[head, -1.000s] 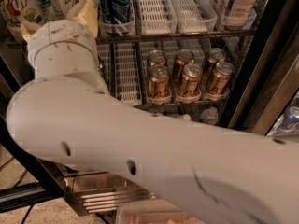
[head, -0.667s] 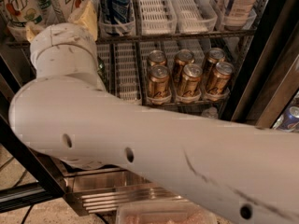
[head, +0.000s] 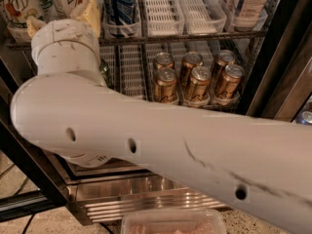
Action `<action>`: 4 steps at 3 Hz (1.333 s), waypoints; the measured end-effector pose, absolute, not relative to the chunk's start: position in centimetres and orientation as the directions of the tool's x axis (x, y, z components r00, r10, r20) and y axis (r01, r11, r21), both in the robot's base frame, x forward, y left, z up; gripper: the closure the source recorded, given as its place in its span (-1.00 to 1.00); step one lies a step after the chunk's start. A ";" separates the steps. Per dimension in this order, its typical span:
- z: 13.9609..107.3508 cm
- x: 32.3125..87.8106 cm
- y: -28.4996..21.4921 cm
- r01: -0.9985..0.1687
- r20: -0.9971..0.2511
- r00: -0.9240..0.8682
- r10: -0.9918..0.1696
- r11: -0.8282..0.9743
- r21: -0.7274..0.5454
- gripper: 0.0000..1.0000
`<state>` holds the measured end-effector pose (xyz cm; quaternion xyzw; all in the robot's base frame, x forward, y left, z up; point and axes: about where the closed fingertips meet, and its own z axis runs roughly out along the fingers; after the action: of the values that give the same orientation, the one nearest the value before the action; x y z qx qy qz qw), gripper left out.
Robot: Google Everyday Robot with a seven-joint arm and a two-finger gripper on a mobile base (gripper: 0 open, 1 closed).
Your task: Pick 7up can from top shelf of fridge
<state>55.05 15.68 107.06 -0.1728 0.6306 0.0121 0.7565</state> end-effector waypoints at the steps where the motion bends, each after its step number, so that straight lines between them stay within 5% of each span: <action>1: 107.6 55.7 16.0 -0.228 -0.957 0.220 -0.188 0.944 -0.238 -0.28; 4: 108.3 57.4 15.5 -0.178 -0.959 0.225 -0.174 0.960 -0.216 -0.14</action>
Offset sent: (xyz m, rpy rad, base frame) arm 0.0206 0.0027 0.0034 0.0316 -0.0234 -0.0224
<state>57.40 15.52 108.31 -0.1414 0.6223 0.0013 0.7699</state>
